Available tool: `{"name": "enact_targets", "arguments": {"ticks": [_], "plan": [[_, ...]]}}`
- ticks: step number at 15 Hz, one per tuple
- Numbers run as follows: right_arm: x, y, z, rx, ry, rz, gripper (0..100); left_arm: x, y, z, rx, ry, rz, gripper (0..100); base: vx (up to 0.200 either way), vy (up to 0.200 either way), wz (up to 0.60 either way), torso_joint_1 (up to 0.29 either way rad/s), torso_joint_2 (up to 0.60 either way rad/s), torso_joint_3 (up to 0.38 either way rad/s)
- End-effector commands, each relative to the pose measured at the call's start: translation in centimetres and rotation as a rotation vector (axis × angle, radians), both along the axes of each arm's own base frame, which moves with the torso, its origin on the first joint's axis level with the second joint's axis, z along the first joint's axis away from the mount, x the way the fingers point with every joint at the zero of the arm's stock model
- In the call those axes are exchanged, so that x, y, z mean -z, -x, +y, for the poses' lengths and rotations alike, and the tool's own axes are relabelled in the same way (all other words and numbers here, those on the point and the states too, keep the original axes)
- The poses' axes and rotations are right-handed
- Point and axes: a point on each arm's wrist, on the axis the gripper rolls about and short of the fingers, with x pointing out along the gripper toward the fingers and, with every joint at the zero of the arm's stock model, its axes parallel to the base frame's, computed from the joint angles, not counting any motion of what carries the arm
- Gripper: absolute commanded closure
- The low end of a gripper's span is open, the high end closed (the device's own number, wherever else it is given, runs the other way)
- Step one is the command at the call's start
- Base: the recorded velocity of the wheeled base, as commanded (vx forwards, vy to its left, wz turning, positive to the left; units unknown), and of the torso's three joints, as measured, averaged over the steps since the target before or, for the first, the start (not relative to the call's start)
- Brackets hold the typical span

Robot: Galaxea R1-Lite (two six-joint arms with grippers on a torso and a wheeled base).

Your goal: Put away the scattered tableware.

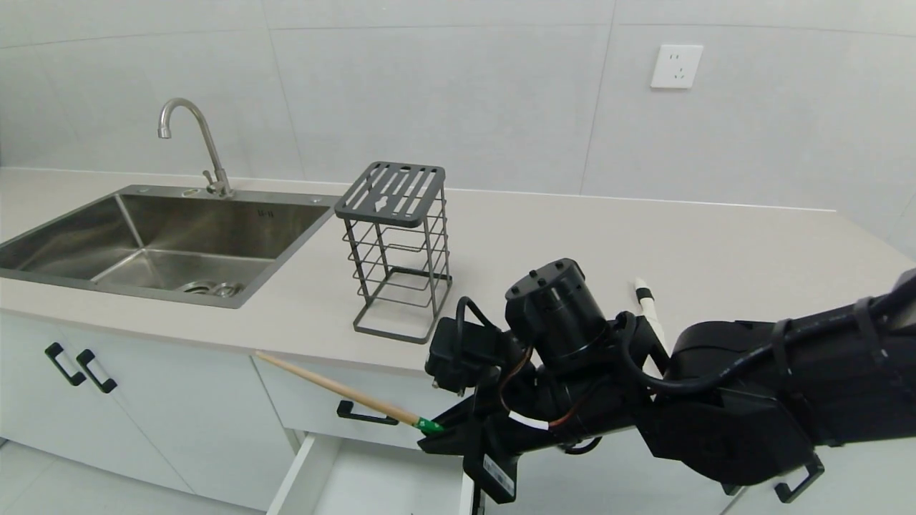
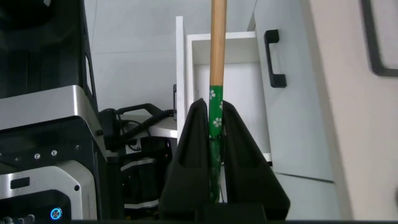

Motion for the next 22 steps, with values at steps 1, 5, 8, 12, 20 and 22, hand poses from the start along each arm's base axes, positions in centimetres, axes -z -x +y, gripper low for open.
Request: {"name": "enact_targets", "arguments": {"ticks": [1,5,8,12,20,22], "plan": [[0.3,-0.1,0.3,-0.001,0.006,0.002,100,0.0,0.0,0.0,0.0,0.0,0.001,0,0.0,0.0,0.0,-0.271,0.52,0.246],[0.2,0.3,0.4,-0.009,0.006,-0.004,100,0.0,0.0,0.0,0.0,0.0,0.001,0,0.0,0.0,0.0,-0.172,0.34,0.163],[-0.2,0.3,0.7,-0.013,-0.004,-0.014,100,0.0,0.0,0.0,0.0,0.0,0.001,0,0.0,0.0,0.0,-0.118,0.22,0.103],[-0.2,0.3,0.9,-0.014,-0.005,-0.015,100,0.0,0.0,0.0,0.0,0.0,0.001,0,0.0,0.0,0.0,-0.08,0.16,0.078],[1.1,1.2,4.6,-0.069,0.16,0.036,100,0.0,0.0,0.0,0.0,0.0,0.001,0,0.0,0.0,0.0,-0.063,0.12,0.057],[2.0,0.7,5.3,-0.069,0.177,0.046,100,0.0,0.0,0.0,0.0,0.0,0.001,0,0.0,0.0,0.0,0.0,0.0,0.0]]}}
